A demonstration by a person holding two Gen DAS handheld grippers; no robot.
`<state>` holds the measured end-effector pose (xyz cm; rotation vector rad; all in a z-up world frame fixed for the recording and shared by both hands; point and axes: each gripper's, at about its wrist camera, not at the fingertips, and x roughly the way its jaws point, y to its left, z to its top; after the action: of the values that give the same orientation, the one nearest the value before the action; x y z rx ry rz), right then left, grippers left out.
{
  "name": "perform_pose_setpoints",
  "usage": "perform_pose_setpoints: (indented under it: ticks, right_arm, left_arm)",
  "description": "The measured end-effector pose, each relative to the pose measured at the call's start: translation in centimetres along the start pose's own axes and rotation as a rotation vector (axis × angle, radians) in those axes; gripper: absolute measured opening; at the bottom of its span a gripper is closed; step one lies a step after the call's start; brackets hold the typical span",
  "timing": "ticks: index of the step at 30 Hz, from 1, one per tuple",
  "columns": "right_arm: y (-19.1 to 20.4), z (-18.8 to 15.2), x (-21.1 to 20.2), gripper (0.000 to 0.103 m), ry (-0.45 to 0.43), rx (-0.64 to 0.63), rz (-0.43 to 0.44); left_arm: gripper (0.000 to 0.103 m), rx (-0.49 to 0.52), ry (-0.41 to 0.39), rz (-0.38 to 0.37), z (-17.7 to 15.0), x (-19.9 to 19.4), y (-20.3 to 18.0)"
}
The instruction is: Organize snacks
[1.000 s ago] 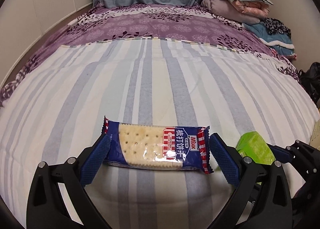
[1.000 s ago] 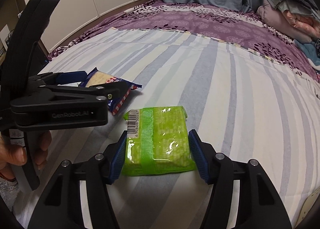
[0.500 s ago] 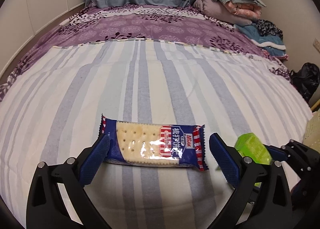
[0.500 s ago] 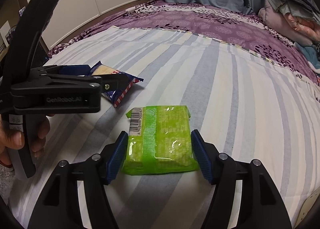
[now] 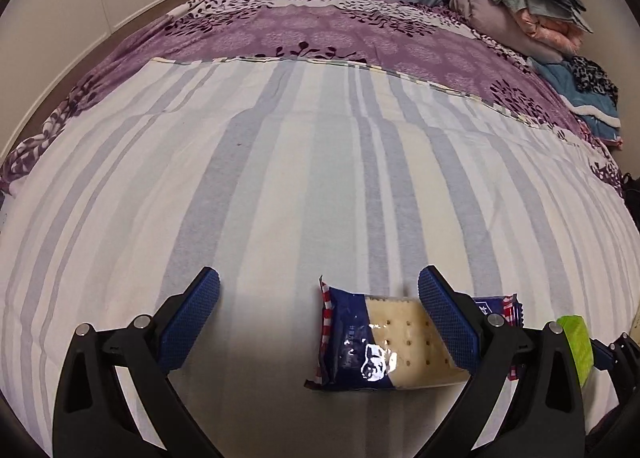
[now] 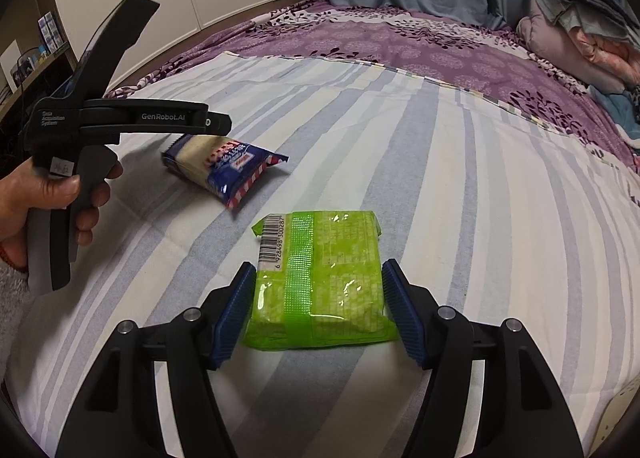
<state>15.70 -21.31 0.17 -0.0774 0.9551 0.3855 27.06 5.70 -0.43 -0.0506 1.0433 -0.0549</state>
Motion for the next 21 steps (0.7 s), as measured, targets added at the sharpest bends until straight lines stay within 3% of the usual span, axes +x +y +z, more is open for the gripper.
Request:
perform_pose_setpoints:
  ticks: [7,13,18,21]
  right_arm:
    - [-0.1,0.0,-0.1,0.065,-0.003,0.009,0.007]
    - [-0.2,-0.1,-0.2,0.065,-0.002,0.007,0.004]
    - [-0.2,-0.1,-0.1,0.065,-0.001,0.009,0.007]
    - [-0.2,0.0,-0.1,0.065,0.001,0.001,-0.003]
  left_arm:
    - [0.100,0.031,0.013,0.033,-2.7,-2.3,1.5]
    - [0.100,0.048,0.005,0.015,-5.9,-5.2,1.8]
    - [0.100,0.093,-0.031,-0.066,-7.0,-7.2,-0.1]
    - [0.100,0.156,-0.035,-0.074,-7.2,-7.1,-1.9]
